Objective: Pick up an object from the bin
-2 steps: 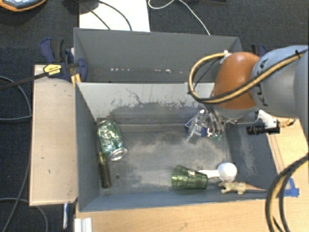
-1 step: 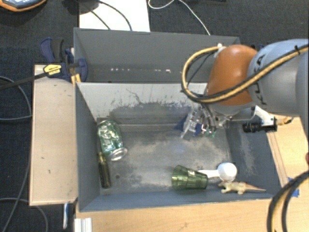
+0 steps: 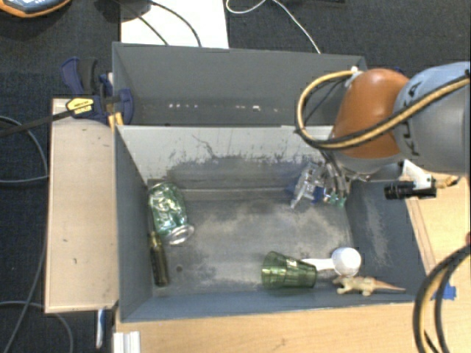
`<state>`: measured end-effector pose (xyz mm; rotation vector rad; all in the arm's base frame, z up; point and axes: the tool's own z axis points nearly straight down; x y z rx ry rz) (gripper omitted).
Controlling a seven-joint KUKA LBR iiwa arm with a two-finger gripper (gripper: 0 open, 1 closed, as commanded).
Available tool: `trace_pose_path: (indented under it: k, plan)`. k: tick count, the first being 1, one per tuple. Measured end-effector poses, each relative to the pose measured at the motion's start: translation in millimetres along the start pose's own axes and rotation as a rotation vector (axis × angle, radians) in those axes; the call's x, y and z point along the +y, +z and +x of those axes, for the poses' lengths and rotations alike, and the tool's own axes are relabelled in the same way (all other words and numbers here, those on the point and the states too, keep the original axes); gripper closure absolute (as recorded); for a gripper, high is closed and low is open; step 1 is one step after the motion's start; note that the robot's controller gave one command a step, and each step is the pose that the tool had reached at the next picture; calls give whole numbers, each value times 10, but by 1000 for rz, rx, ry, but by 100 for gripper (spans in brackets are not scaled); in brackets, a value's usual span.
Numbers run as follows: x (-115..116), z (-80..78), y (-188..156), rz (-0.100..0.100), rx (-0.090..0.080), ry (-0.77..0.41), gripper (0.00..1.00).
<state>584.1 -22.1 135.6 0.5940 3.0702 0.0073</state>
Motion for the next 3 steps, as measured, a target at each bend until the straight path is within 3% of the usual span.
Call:
trace_pose_path:
  k: [1, 2, 3]
  plan:
    - [116, 64, 230, -1, 1, 47, 100]
    - [-88, -81, 543, 5, 14, 46, 100]
    - [88, 80, -455, 0, 2, 101, 100]
